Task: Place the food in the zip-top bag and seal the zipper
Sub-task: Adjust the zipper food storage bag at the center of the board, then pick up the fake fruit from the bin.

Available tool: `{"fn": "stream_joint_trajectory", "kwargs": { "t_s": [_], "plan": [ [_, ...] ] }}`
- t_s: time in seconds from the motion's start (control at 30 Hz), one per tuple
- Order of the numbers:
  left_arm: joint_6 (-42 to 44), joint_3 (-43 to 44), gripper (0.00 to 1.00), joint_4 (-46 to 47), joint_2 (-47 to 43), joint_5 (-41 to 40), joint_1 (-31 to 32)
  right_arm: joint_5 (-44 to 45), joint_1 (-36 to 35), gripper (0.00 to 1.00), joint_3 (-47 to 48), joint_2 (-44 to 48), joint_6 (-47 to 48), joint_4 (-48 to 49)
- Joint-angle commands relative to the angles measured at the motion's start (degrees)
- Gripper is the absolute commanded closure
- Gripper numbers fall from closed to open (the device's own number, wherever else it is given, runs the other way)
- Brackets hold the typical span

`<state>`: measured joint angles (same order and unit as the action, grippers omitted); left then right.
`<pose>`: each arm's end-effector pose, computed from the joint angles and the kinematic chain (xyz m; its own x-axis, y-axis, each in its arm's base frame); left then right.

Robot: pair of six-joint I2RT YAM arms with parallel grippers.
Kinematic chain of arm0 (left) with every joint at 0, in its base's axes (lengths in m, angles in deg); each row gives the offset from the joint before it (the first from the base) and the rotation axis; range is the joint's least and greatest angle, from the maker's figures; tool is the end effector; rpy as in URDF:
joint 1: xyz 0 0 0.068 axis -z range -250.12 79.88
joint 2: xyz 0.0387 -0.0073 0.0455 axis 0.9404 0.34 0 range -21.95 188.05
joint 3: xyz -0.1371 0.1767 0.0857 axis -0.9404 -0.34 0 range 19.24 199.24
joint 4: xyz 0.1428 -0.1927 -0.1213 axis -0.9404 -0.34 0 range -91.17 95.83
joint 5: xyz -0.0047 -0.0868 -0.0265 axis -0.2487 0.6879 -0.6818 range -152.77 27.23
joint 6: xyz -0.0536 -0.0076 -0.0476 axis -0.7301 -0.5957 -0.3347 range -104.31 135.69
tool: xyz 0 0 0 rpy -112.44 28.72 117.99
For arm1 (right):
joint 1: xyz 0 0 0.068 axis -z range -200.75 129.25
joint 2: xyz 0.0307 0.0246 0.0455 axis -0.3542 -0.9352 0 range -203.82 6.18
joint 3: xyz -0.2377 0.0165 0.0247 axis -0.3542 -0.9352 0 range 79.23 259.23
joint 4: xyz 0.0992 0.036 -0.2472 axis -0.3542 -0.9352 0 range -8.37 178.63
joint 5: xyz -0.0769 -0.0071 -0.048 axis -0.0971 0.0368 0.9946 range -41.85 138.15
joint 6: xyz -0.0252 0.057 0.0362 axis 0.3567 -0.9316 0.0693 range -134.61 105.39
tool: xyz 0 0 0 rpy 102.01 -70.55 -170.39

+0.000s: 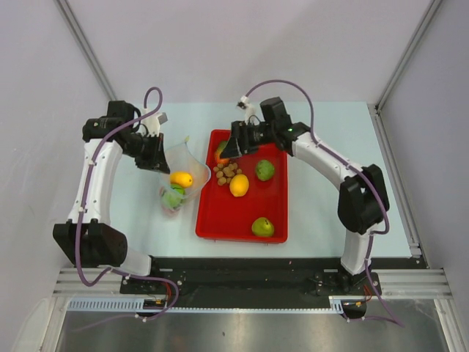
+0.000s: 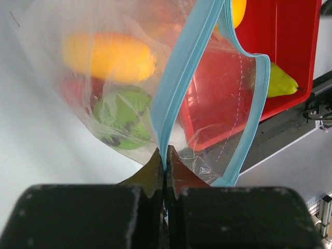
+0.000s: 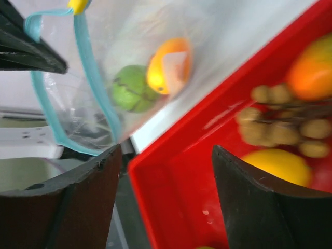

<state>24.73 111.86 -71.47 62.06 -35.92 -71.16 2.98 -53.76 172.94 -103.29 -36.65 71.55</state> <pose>0.2836 -0.0219 0.3204 -0.8966 0.1240 -0.4251 0.2925 0.8866 -0.3584 0.3573 0.2826 0.2560 -0.7532 -0.1739 -0.6345 -0.6485 0.3579 0.6718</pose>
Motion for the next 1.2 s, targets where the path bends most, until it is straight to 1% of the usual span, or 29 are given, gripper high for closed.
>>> {"fn": "stream_joint_trajectory", "kwargs": {
  "t_s": [0.0,0.07,0.17,0.2,0.3,0.43,0.57,0.83,1.03,1.17],
  "plan": [
    [-0.51,-0.25,0.99,-0.05,-0.86,2.5,-0.19,13.74,3.03,0.25,0.59,4.36,12.2,-6.03],
    [-0.69,-0.77,0.99,0.48,-1.12,2.51,-0.19,17.37,3.74,0.25,1.29,2.35,12.11,-5.51],
    [-1.3,-1.56,0.98,1.45,-1.65,2.59,-0.19,18.88,3.84,0.25,3.75,-1.43,10.45,-2.8],
    [-1.56,-1.74,0.98,1.53,-1.74,2.51,-0.28,19.93,3.4,0.25,5.85,-2.84,8.18,-2.35],
    [-1.92,-2.18,0.99,1.97,-2.0,2.24,-0.19,22.57,2.26,0.26,10.6,-8.64,5.79,-2.17],
    [-2.18,-3.32,0.98,2.59,-2.62,1.36,-0.28,23.72,1.29,0.27,17.71,-14.88,3.06,-0.41],
    [-2.36,-3.41,0.98,2.76,-2.97,1.1,-0.28,26.18,0.67,0.27,21.06,-19.55,2.36,0.03],
    [-2.62,-3.76,0.98,3.47,-2.62,0.57,-0.28,27.76,-0.73,0.28,22.74,-25.87,1.48,1.0],
    [-2.62,-3.67,0.98,3.64,-2.27,0.31,-0.19,28.21,-1.0,0.25,22.74,-27.9,0.6,0.82],
    [-2.71,-3.85,0.98,3.82,-2.27,0.31,-0.19,28.2,-0.91,0.19,22.57,-28.87,-0.19,0.82]
  ]
}}
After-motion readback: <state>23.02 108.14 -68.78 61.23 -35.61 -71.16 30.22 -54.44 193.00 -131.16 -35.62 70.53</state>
